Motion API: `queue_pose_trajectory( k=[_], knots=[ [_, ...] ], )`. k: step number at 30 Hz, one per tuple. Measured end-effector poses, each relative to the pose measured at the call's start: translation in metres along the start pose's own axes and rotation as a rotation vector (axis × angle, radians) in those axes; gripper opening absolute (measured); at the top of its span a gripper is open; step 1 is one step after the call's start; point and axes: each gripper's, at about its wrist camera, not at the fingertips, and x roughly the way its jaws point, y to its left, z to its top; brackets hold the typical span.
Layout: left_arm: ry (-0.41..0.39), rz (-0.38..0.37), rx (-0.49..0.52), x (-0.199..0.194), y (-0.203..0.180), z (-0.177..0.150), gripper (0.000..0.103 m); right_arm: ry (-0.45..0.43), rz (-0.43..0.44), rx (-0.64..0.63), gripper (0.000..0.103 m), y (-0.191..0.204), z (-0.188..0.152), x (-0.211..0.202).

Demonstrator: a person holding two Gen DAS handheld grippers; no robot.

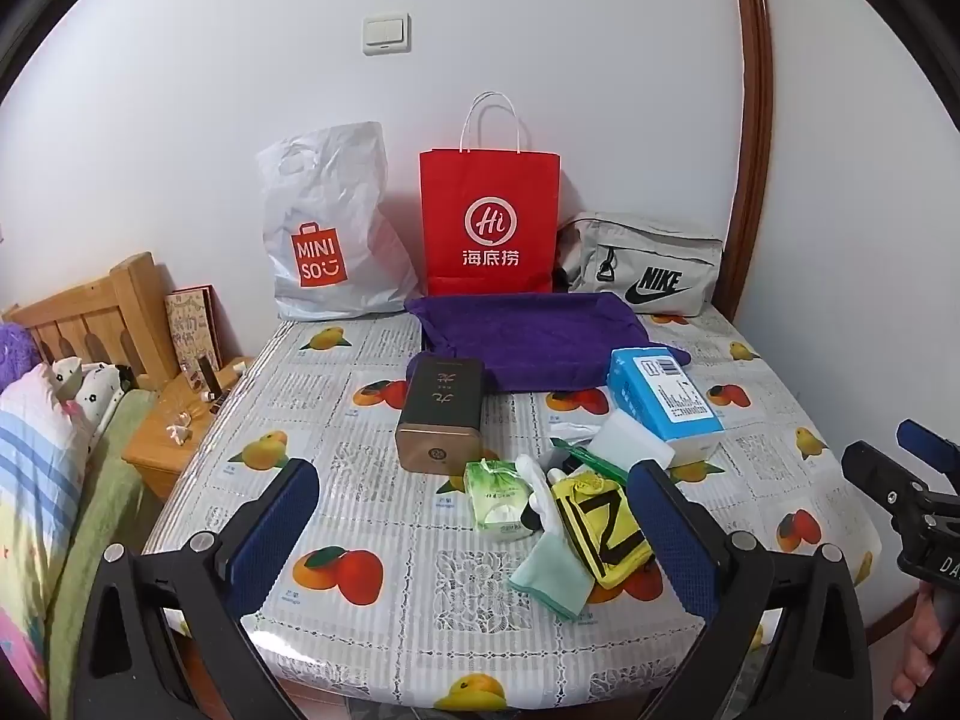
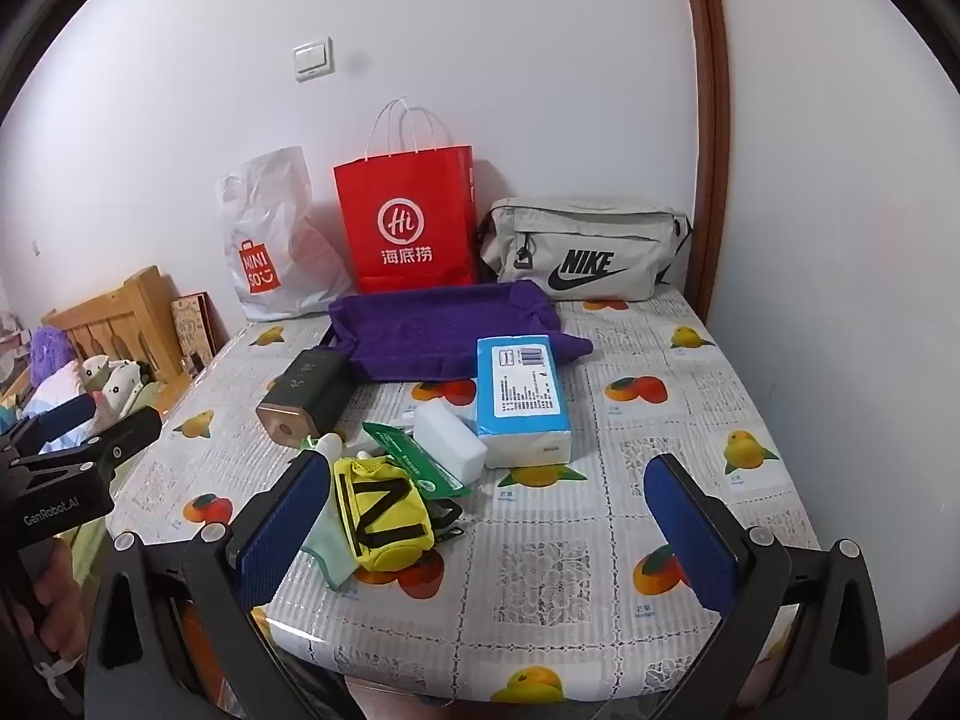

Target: Organize soft objects

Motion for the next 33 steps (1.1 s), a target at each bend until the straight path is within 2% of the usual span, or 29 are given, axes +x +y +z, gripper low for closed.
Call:
queue_pose_trajectory(
  k=[1,33],
  knots=[
    [-0.017,0.013,0.024,-0.001,-0.002,0.000,0.103,-0.002,0.003,0.004,0.103,0.000,0.001,-0.001],
    [-0.012,0.004,0.004,-0.004,-0.002,0.006,0.103,-0.021,0.014,-0.019,0.103,0.012,0.000,-0.009]
  ],
)
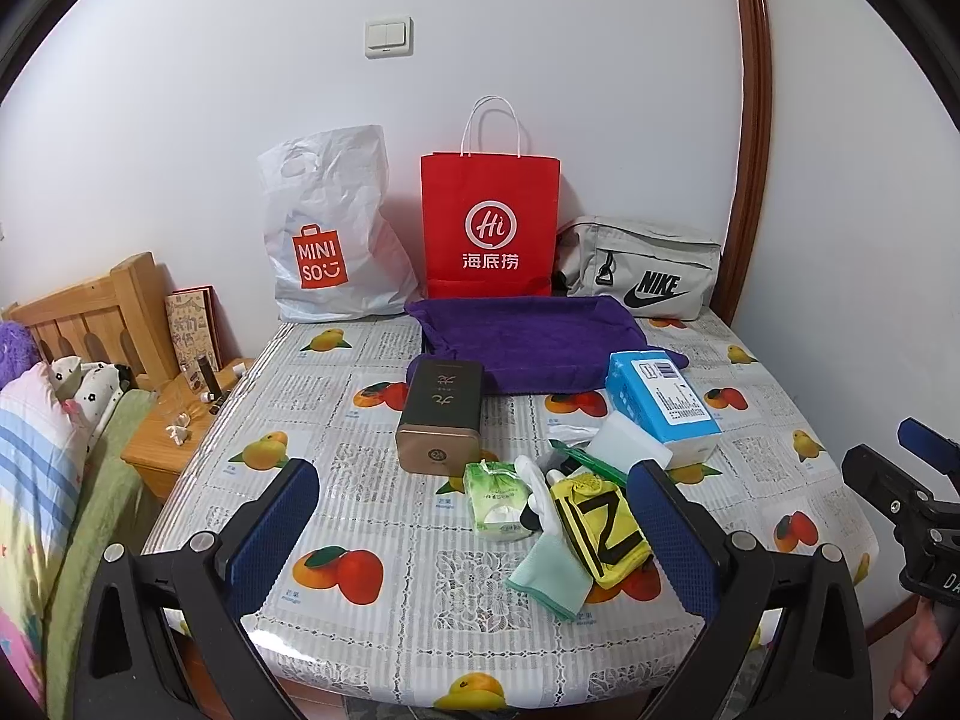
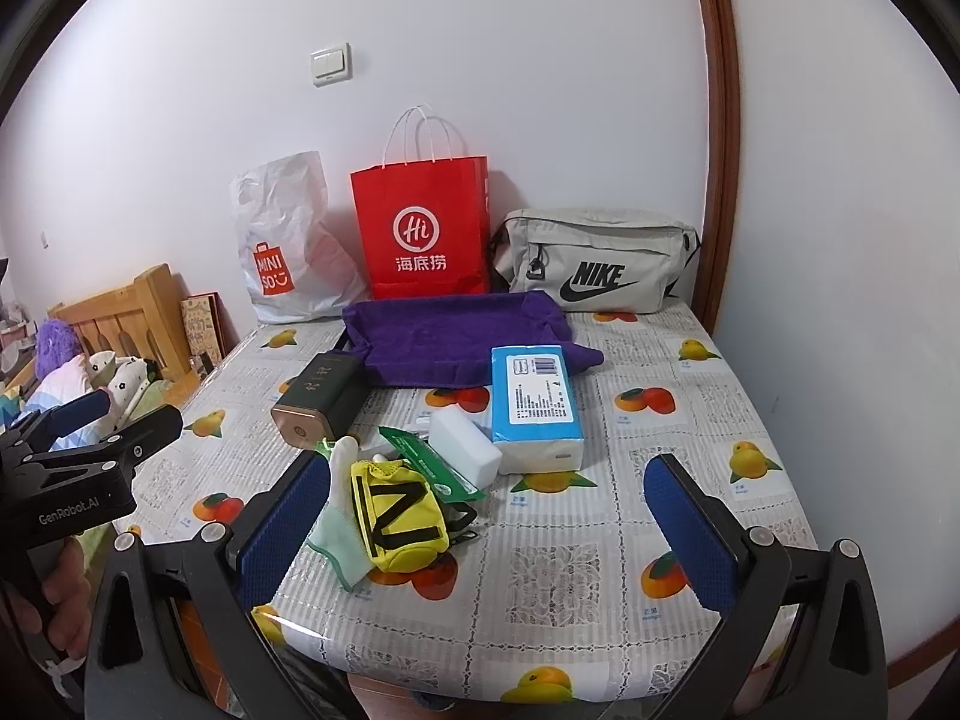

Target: Organize soft objects

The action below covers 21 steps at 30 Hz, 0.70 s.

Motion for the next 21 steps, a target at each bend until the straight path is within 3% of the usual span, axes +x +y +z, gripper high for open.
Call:
queue_pose_trajectory(
  k=[21],
  knots=[
    [-0.003,-0.001,0.000,-0.0026,0.0008,-0.0012,0.103,-0.005,0.005,0.004,0.103,0.0013,0.0019,-0.0021]
  ],
)
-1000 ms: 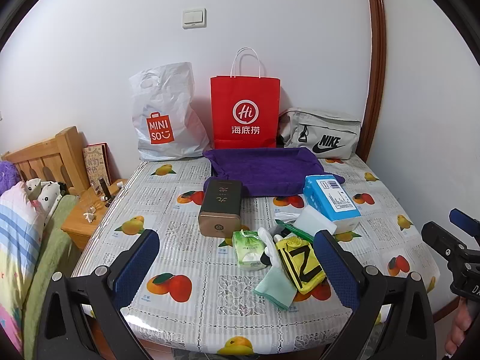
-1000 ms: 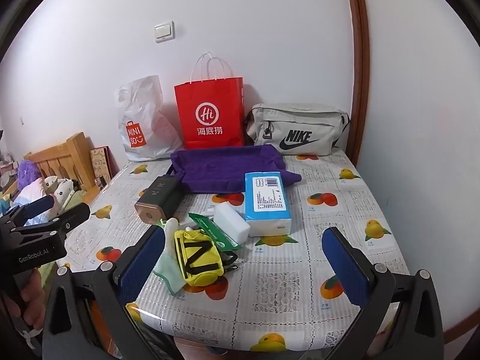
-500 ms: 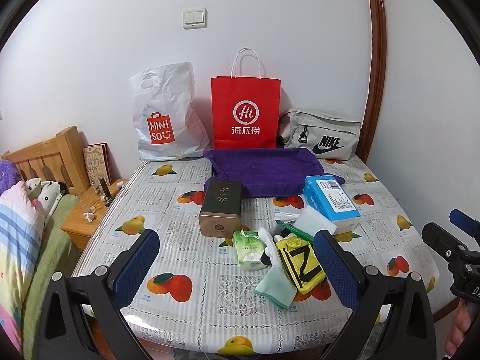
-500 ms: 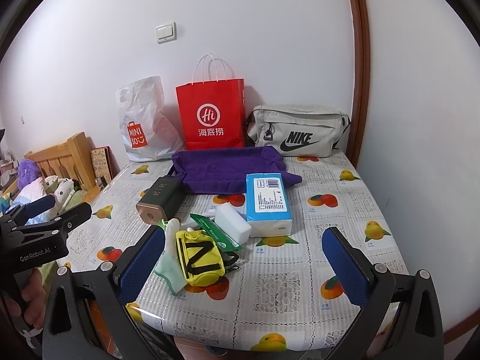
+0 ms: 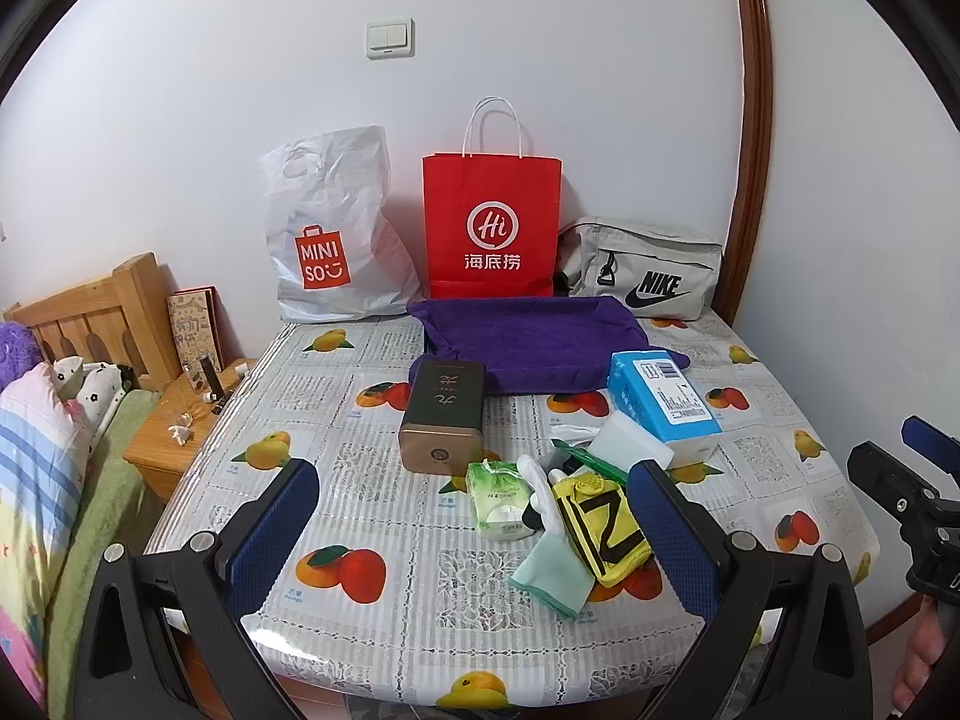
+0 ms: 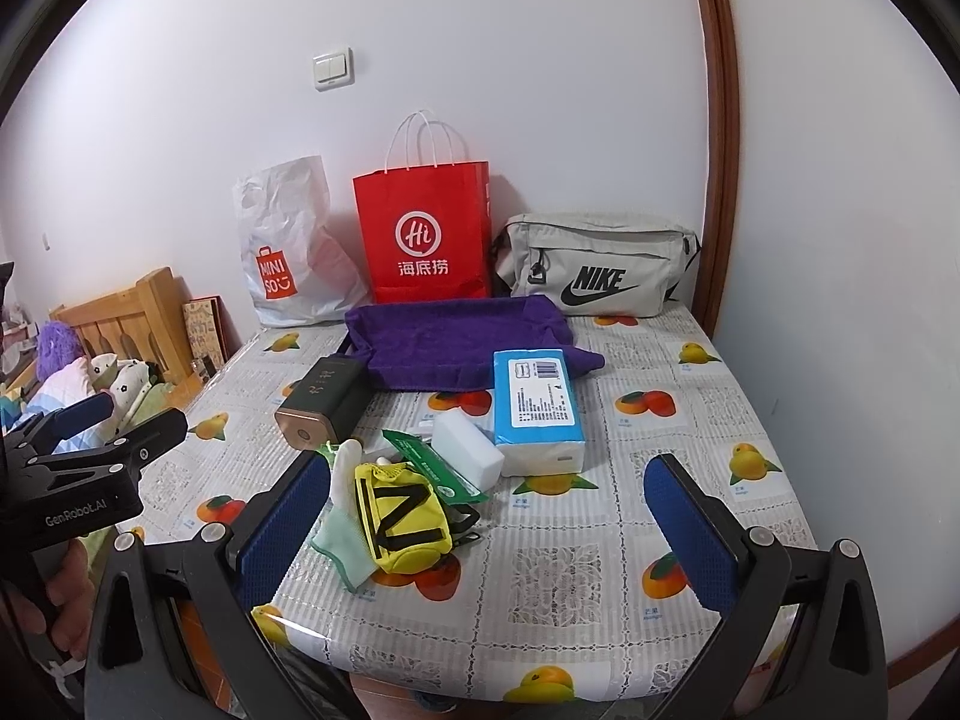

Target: Organize soft objects

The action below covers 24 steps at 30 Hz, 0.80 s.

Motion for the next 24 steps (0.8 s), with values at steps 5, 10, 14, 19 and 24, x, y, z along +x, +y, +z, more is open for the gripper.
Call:
queue_pose_trajectory(
  k=[5,10,14,19,24],
  knots=[
    [0.002,0.002,0.000,0.0002,-0.0003,0.0000,0.103,0.003,0.001,-0.003,0.103,0.0014,0.0006,-0.0001],
    [0.001,0.002,-0.001,-0.0005,-0.0005,-0.0002,0.103,0.001,0.003,-0.004,0.103,0.0019,0.0007,-0.0018],
    [0.001,0.002,0.000,-0.0007,-0.0007,0.0001,0.103,0.000,0.005,-0.001,0.103,0.0020,-0.0009,-0.0019],
    [0.002,0.001,0.000,-0.0002,-0.0006,-0.0001,0.103,-0.001,0.007,0.002,0.103,0.0027,-0.0019,-0.0027],
    [0.001,0.001,0.000,-0.0014,-0.0004,-0.0003,0.103,-0.003,0.007,0.001,0.103,0.0020,-0.0018,-0.0025]
  ],
)
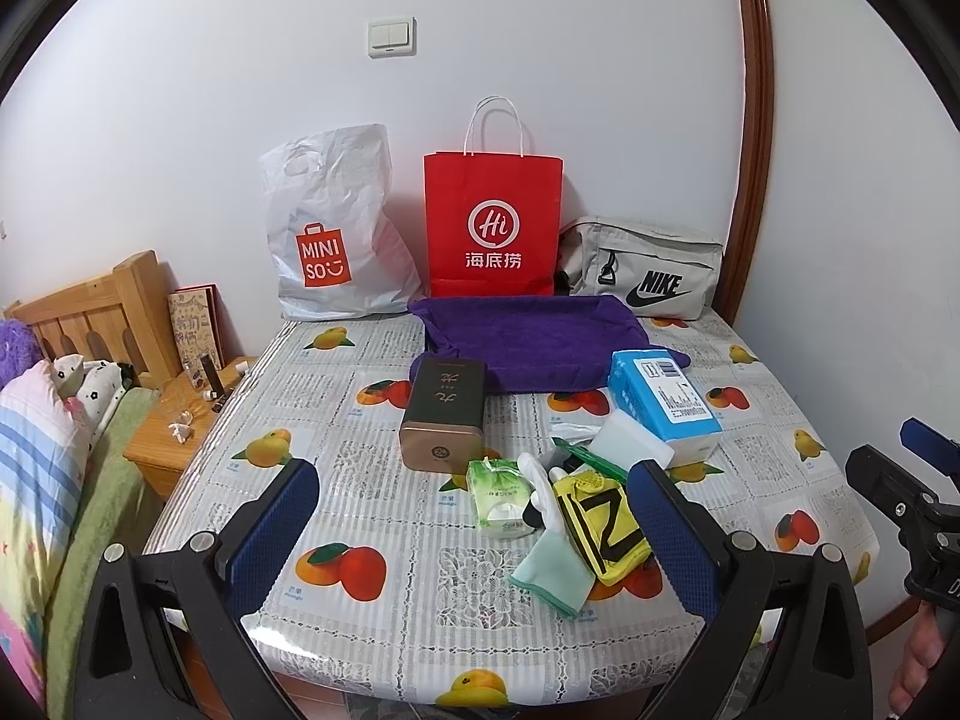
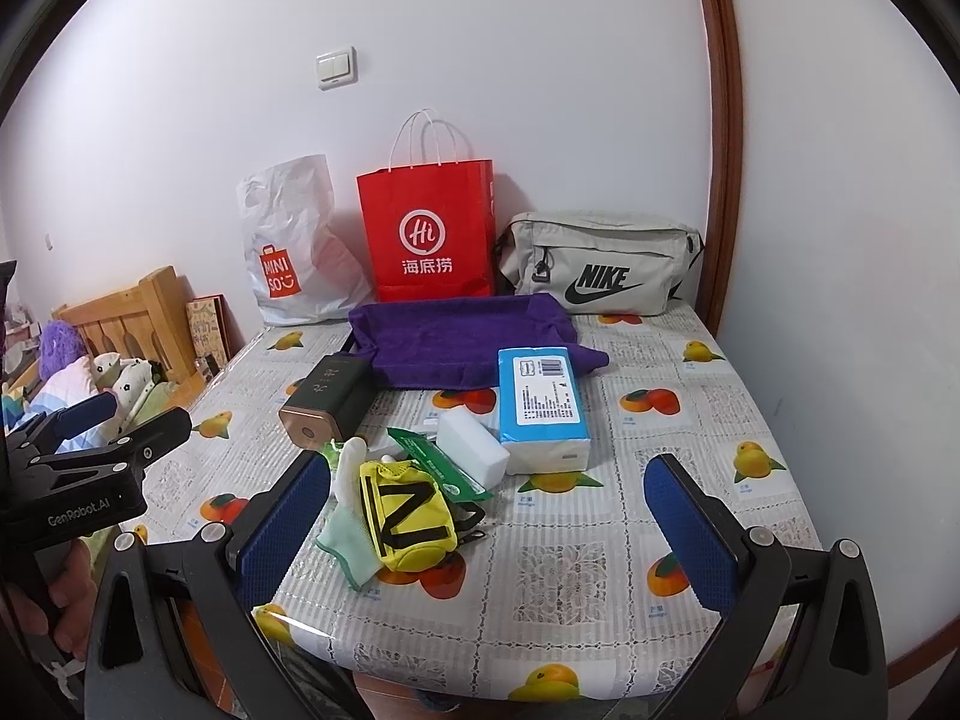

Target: Organize soft objects

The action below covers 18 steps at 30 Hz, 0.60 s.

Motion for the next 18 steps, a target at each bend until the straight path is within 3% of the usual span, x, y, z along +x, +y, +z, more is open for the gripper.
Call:
queue_pose_trajectory(
  k=[18],
  knots=[
    [0.000,0.007,0.002,-0.0011,0.0004,-0.0001,0.103,-0.007,0.003,-0.001,0.103,0.0020,-0.0022,-0.0020]
  ],
)
